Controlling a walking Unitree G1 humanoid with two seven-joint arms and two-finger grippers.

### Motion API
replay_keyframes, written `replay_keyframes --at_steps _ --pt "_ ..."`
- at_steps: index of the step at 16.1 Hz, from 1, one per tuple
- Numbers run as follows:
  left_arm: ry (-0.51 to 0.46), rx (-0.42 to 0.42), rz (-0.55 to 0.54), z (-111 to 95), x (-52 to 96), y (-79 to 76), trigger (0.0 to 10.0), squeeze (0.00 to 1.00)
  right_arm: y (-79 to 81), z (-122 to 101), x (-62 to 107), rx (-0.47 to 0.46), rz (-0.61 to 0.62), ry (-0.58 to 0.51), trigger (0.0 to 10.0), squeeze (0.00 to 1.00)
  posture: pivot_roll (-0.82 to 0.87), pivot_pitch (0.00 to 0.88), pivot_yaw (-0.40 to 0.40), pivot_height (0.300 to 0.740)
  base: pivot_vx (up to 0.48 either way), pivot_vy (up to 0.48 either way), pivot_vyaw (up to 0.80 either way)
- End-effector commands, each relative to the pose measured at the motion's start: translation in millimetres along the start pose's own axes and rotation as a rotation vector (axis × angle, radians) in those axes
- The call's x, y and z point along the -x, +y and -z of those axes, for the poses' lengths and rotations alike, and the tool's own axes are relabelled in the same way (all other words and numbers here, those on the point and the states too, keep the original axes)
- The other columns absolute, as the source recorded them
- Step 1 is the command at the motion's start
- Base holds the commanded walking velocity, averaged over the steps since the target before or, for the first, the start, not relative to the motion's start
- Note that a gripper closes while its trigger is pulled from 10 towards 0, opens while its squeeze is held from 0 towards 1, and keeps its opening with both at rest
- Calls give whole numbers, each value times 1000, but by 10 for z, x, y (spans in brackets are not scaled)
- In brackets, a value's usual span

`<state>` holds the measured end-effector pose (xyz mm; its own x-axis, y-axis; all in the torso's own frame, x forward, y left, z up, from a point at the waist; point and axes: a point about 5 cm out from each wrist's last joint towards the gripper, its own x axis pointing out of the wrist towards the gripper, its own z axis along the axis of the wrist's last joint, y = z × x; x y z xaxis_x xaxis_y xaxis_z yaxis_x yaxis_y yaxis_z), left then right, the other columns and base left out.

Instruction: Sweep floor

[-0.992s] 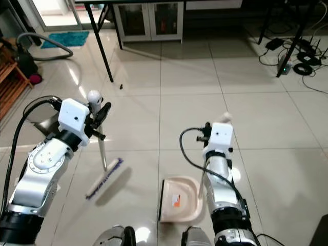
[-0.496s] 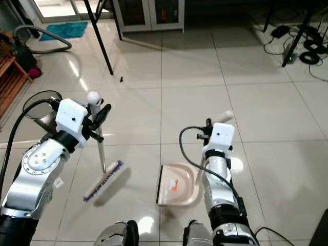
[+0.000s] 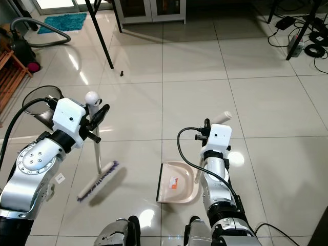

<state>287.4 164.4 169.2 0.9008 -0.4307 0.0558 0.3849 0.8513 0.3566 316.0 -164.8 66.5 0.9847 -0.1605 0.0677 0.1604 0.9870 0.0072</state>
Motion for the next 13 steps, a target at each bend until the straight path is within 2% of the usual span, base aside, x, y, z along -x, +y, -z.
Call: replay_keyframes --at_steps 1,2,3,4,5,9,11,12,13 --pt "-18 -22 -13 -66 47 57 10000 0 41 13 17 11 -10 -8 10000 0 118 274 125 740 0 0 0" --pt "-20 -19 -13 -73 46 54 10000 0 34 17 22 12 -4 -12 10000 0 115 274 125 740 0 0 0" --pt "-21 -18 -12 -78 41 42 10000 0 14 30 38 11 0 -15 10000 361 115 273 125 740 0 0 0" --pt "-24 -16 -9 -82 38 31 10000 0 -6 49 54 7 8 -11 10000 824 113 274 124 740 0 0 0" --pt "-26 -10 -7 -84 41 21 10000 0 -24 60 68 7 11 -12 10000 1000 111 274 124 740 0 0 0" --pt "-40 3 19 -66 105 -4 10000 0 -59 68 115 -15 31 -35 10000 1000 96 231 125 740 0 0 0" --pt "4 -2 36 94 238 44 10000 0 -56 76 152 -26 35 -44 10000 1000 93 209 125 740 0 0 0" --pt "96 -21 28 311 389 116 10000 0 -52 85 170 -36 36 -45 10000 35 88 198 126 740 0 0 0" --pt "148 -42 20 422 490 168 10000 0 -54 86 175 -41 35 -47 10000 0 87 197 128 740 0 0 0"
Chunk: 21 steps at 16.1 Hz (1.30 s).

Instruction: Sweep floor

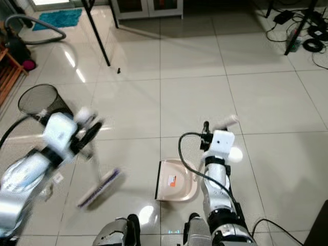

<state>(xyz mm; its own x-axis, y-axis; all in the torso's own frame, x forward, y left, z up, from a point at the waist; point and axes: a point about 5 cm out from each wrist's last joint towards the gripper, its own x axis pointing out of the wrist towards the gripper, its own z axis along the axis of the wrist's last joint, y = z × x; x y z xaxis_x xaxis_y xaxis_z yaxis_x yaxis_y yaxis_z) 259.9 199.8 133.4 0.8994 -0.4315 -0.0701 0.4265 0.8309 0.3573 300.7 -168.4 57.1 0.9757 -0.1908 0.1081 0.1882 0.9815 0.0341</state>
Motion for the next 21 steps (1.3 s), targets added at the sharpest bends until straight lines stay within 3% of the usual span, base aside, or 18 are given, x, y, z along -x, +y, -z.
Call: replay_keyframes --at_steps 1,5,21 --pt "63 -53 -45 104 143 151 10000 0 2 2 22 -18 3 -7 10000 0 93 199 128 740 0 0 0" --pt "61 -68 -89 84 225 289 10000 0 46 -20 -1 -32 3 -13 10000 0 111 201 125 740 0 0 0" --pt "93 -82 -50 118 416 280 10000 0 -53 -46 -193 12 46 34 10000 0 175 220 143 740 0 0 0"
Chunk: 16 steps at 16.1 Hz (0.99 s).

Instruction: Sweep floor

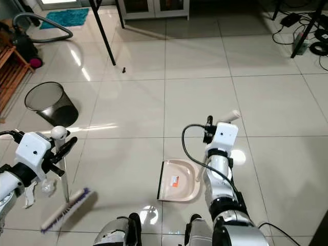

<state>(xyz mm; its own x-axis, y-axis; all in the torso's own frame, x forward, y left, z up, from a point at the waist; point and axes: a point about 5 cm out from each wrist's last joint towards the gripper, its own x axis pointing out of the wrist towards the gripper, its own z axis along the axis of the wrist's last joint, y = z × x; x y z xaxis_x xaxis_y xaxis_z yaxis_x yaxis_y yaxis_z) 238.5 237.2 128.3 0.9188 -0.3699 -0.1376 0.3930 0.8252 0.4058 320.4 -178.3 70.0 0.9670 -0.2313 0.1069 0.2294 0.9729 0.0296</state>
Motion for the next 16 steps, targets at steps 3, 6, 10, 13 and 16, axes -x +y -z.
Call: replay_keyframes --at_steps 3,6,10,13,16 --pt "12 -40 -16 -41 117 123 10000 0 -41 40 -11 10 24 35 10000 0 203 235 154 740 0 0 0" --pt "18 -44 -11 -46 138 131 10000 0 -48 26 -51 40 7 43 10000 0 205 236 155 740 0 0 0" --pt "19 -41 -3 -52 144 111 10000 0 -70 34 -53 38 10 47 10000 0 205 238 155 740 0 0 0" --pt "21 -43 -2 -57 155 121 10000 0 -69 43 -48 30 9 53 2078 0 209 242 157 740 0 0 0" --pt "20 -47 0 -74 160 124 10000 0 -81 68 -36 29 15 66 2039 0 217 242 159 740 0 0 0"
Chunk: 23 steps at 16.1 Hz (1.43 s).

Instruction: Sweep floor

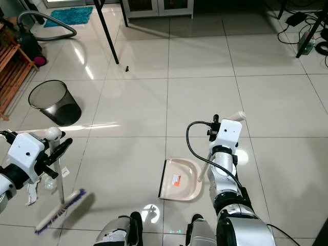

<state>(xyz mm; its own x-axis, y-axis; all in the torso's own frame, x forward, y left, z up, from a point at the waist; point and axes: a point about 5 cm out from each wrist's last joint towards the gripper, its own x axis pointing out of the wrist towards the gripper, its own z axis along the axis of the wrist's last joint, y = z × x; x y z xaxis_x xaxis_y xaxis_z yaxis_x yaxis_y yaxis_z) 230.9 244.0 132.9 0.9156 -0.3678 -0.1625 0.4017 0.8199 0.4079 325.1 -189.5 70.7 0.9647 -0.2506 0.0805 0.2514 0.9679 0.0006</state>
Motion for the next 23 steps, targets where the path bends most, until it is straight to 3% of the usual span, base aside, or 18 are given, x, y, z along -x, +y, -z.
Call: replay_keyframes --at_steps 1,2,3,16,20,21,22,23 --pt "-3 -43 -10 -59 62 79 10000 0 17 70 36 -2 -5 40 2039 0 217 242 159 740 0 0 0" --pt "-3 -43 -10 -62 61 79 10000 0 12 71 35 -3 -3 41 588 0 215 240 158 740 0 0 0" --pt "-4 -43 -10 -64 60 78 10000 0 8 71 34 -4 -2 42 0 0 215 240 157 740 0 0 0" --pt "-23 -18 -21 -75 -36 0 10000 0 23 22 -8 -20 -25 27 0 0 192 223 131 740 0 0 0" --pt "-28 94 -136 -78 -266 -41 10000 0 21 -157 -107 -55 -14 -48 0 0 93 193 93 740 0 0 0" --pt "-41 127 -148 -121 -366 -69 10000 0 20 -232 -135 -66 -11 -78 0 0 65 177 85 740 0 0 0" --pt "-77 197 -165 -283 -619 -141 10000 0 26 -417 -166 -77 -27 -143 0 0 5 160 96 740 0 0 0" --pt "-94 208 -153 -345 -693 -175 10000 0 38 -497 -155 -68 -47 -168 0 0 -8 156 96 740 0 0 0"
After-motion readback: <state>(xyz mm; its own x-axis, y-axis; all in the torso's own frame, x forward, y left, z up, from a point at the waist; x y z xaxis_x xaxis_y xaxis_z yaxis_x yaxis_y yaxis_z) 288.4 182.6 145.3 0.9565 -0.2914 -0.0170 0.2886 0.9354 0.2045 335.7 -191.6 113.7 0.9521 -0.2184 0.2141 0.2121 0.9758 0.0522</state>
